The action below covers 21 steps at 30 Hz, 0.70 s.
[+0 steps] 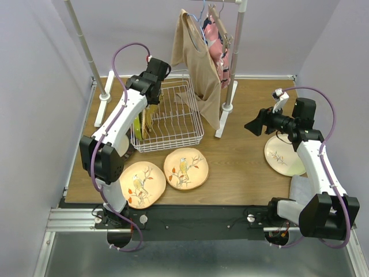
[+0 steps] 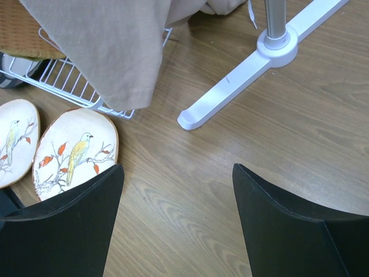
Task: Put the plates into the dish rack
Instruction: Insert the plate into the dish rack
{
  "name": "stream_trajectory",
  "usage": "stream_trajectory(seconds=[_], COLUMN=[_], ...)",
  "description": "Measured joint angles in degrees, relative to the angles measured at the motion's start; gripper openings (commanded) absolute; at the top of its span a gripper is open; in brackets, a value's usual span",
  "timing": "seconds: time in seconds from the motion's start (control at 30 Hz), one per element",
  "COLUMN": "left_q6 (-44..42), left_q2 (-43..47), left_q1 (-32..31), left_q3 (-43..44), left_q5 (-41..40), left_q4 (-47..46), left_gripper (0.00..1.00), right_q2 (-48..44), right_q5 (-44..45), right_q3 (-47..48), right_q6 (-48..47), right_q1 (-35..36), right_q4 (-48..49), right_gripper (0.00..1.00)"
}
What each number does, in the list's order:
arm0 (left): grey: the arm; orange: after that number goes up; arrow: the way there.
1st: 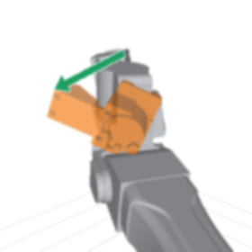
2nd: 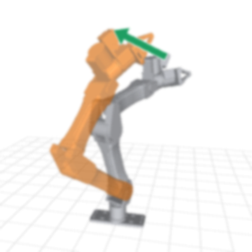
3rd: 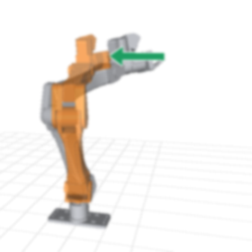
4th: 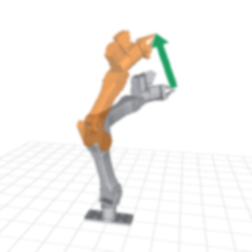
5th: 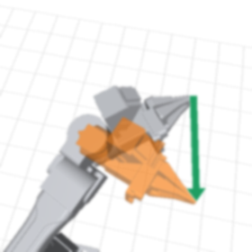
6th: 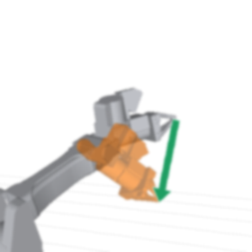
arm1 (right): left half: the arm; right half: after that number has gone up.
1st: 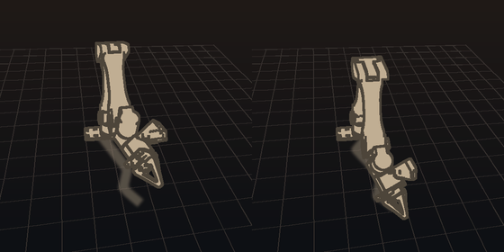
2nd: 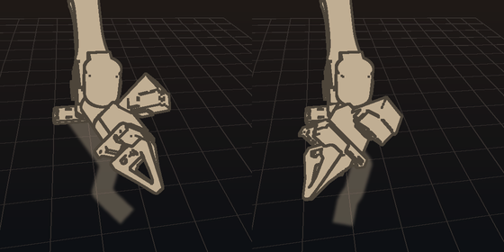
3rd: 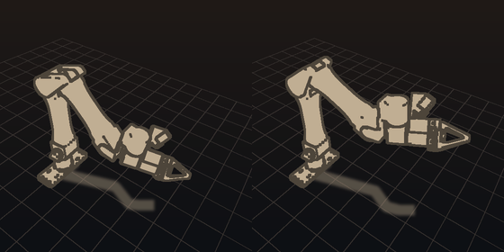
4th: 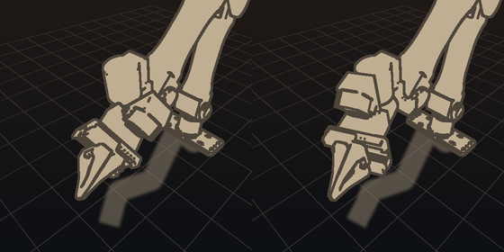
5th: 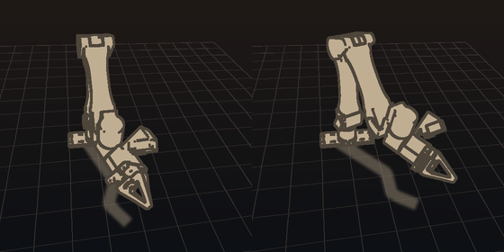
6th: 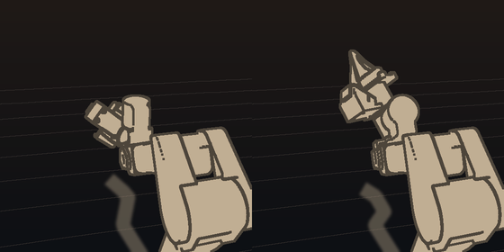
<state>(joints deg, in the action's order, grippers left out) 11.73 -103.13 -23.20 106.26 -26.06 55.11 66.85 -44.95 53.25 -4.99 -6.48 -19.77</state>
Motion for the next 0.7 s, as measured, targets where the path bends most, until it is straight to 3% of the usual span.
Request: stream_trajectory(seconds=[0.23,0.5,0.7], left_q6=[-0.35,-0.35,-0.35], left_q2=[-0.09,0.57,1.99], left_q1=[0.00,0.00,0.00], left_q3=[1.75,2.82,1.07], left_q5=[0.17,-0.02,0.07], left_q4=[-0.39,-1.25,-1.60], left_gripper=[0.38,0.19,0.17], right_q2=[0.00,0.13,0.24], right_q5=[0.42,0.50,0.55], right_q3=[0.00,0.00,0.00], right_q6=[-0.02,-0.07,-0.07], right_q1=[0.00,0.00,0.00], right_q4=[0.00,0.00,0.00], right_gripper=[0.84,0.84,0.84])
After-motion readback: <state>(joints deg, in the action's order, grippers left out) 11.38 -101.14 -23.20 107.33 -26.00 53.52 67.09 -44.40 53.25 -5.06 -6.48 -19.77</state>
